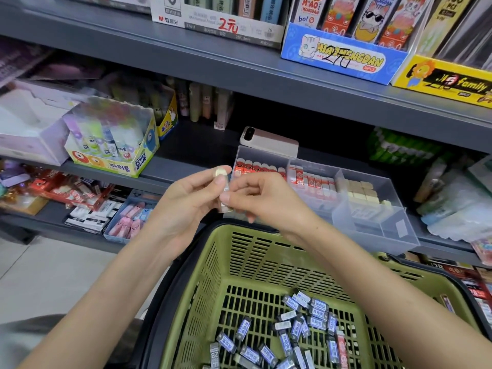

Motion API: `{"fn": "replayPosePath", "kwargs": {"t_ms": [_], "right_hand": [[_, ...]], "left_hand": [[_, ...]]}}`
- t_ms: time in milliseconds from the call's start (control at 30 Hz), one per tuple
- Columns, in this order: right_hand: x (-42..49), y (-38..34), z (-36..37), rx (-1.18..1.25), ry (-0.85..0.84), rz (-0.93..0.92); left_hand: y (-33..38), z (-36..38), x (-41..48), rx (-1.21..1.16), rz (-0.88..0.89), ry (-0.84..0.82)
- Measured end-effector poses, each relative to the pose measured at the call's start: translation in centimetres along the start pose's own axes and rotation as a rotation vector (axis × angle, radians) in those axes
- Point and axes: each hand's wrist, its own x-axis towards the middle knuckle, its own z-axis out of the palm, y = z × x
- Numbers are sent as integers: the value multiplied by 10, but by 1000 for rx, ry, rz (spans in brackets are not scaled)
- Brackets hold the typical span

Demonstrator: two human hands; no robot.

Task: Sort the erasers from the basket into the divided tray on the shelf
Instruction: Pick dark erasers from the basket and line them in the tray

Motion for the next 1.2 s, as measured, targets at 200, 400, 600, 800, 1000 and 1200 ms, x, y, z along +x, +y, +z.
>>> {"fn": "replayPosePath", "kwargs": {"t_ms": [200, 400, 600, 800, 1000, 1200], "right_hand": [[8, 9, -27, 129, 155, 124], [25, 18, -29, -174, 154, 236], [25, 20, -16, -422, 136, 158], [26, 25, -20, -374, 192, 143], [33, 25, -15, -383, 199, 156], [31, 21, -23, -18, 203, 291]], "left_hand": [[-13, -3, 0, 430, 189, 118], [-32, -11, 4, 934, 281, 134], [-38, -12, 5, 976, 288, 118], [-38, -13, 5, 978, 293, 114], [-39, -14, 7, 967, 294, 111], [-41, -16, 9, 953, 305, 111]]}}
